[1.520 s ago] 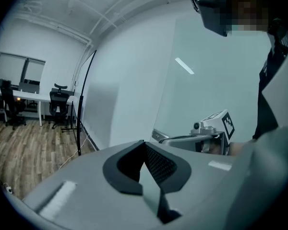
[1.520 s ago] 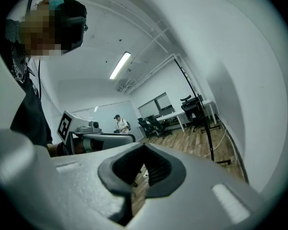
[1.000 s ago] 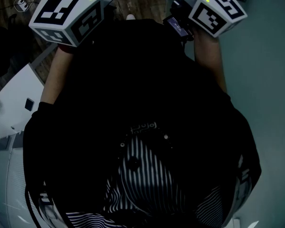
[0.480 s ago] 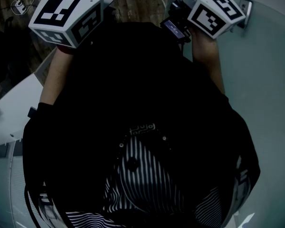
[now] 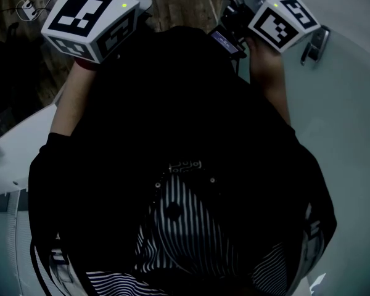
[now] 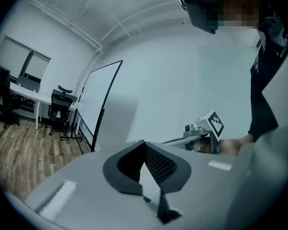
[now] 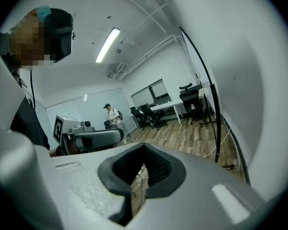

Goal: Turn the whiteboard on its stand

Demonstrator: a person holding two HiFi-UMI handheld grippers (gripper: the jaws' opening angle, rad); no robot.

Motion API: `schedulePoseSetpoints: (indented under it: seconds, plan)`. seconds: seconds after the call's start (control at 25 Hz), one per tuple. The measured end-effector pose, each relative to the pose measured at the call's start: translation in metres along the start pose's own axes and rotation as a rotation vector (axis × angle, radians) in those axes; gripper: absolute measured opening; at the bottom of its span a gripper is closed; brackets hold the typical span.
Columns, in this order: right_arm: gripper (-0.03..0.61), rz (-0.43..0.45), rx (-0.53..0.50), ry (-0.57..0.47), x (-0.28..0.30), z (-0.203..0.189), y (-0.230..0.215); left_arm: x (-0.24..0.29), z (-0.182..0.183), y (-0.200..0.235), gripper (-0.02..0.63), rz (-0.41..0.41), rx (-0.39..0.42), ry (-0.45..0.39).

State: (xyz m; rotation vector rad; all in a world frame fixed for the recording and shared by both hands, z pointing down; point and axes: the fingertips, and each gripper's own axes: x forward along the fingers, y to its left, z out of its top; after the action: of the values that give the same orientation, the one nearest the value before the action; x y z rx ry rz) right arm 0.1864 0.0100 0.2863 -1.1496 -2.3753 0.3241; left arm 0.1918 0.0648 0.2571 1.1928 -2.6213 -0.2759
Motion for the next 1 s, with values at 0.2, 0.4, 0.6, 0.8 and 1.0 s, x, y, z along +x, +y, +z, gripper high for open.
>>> schedulePoseSetpoints:
  seconds: [0.2, 0.4, 0.6, 0.8, 1.0]
  plan:
    - [0.0, -0.034, -0.048, 0.016, 0.021, -0.008, -0.031, 0.01, -0.011, 0.024, 0.002, 0.011, 0.012, -0.001]
    - [0.0, -0.045, -0.041, 0.056, 0.025, 0.001, -0.03, 0.012, -0.01, 0.026, 0.002, -0.014, -0.013, 0.018]
    - [0.0, -0.076, -0.046, 0.057, 0.019, -0.002, -0.04, 0.013, -0.007, 0.022, 0.002, -0.035, -0.034, 0.021]
    - [0.0, -0.075, -0.026, 0.026, 0.018, 0.004, -0.036, 0.011, -0.005, 0.021, 0.002, -0.025, -0.011, 0.037]
    - [0.0, -0.023, -0.014, -0.02, 0.046, 0.041, -0.041, 0.027, 0.008, 0.051, 0.002, -0.012, -0.025, 0.044]
